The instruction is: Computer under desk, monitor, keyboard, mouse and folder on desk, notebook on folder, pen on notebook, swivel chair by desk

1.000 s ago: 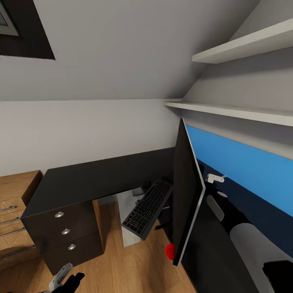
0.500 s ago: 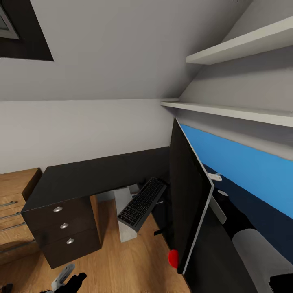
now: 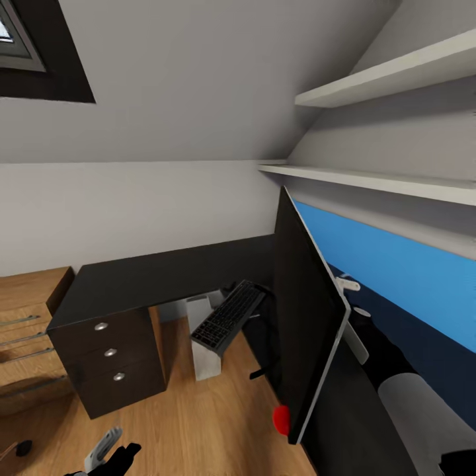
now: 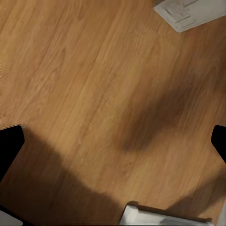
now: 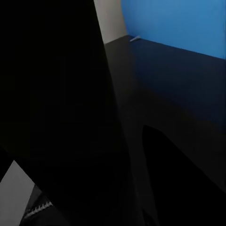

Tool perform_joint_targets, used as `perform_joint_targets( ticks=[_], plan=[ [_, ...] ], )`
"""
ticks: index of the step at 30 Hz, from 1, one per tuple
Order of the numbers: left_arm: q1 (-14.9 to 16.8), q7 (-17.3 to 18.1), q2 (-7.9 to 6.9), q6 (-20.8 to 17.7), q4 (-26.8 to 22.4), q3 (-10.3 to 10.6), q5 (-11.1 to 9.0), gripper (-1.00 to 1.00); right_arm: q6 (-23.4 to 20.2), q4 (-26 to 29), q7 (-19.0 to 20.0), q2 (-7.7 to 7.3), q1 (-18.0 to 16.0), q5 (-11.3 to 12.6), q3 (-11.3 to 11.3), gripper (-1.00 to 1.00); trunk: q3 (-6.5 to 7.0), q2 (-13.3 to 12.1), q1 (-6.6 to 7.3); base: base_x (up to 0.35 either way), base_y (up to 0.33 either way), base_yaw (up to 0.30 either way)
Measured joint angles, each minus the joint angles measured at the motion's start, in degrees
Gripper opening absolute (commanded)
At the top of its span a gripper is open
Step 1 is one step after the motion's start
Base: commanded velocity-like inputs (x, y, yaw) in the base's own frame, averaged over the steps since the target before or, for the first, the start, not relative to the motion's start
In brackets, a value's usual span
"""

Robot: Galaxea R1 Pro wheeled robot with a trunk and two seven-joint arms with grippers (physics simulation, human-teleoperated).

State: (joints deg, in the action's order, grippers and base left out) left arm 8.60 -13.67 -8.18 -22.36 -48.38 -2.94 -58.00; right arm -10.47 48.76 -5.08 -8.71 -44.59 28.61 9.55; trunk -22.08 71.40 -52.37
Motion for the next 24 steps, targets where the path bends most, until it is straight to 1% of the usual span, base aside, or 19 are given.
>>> perform_joint_targets(
  ticks=[5,8,9,11,20,24],
  plan=[
    [0.0,-0.7,0.00,0.0,0.0,0.0,0.0,1.00,-0.4,1.1,0.0,-0.06,0.6,-0.1,-0.1,-1.00,0.00,0.0,-0.01,-0.213,-0.216,0.060],
    [0.0,-0.6,-0.01,0.0,0.0,0.0,0.0,1.00,-3.2,1.3,0.0,-0.02,0.7,-0.1,-0.3,-1.00,0.05,0.0,-0.01,-0.240,-0.245,0.175],
    [0.0,-0.6,0.00,0.0,0.0,0.0,0.1,1.00,-3.1,0.7,0.1,0.00,0.7,0.2,-0.3,-1.00,0.09,0.0,-0.01,-0.246,-0.250,0.202],
    [0.0,-0.6,-0.01,0.0,0.0,0.0,0.1,1.00,-3.5,0.9,0.0,0.00,0.7,-0.3,-0.3,-1.00,0.18,0.0,-0.01,-0.244,-0.256,0.217],
    [0.0,-0.9,-0.01,0.0,0.0,0.0,0.1,1.00,-3.5,1.4,0.1,-0.04,0.7,-0.2,-0.3,-1.00,0.59,0.0,-0.01,-0.209,-0.286,0.218],
    [0.0,-0.4,-0.08,0.0,0.0,-0.3,0.1,1.00,-3.3,1.4,0.2,-0.06,0.7,-0.1,-0.3,-1.00,0.77,0.0,-0.01,-0.189,-0.299,0.224]
  ],
)
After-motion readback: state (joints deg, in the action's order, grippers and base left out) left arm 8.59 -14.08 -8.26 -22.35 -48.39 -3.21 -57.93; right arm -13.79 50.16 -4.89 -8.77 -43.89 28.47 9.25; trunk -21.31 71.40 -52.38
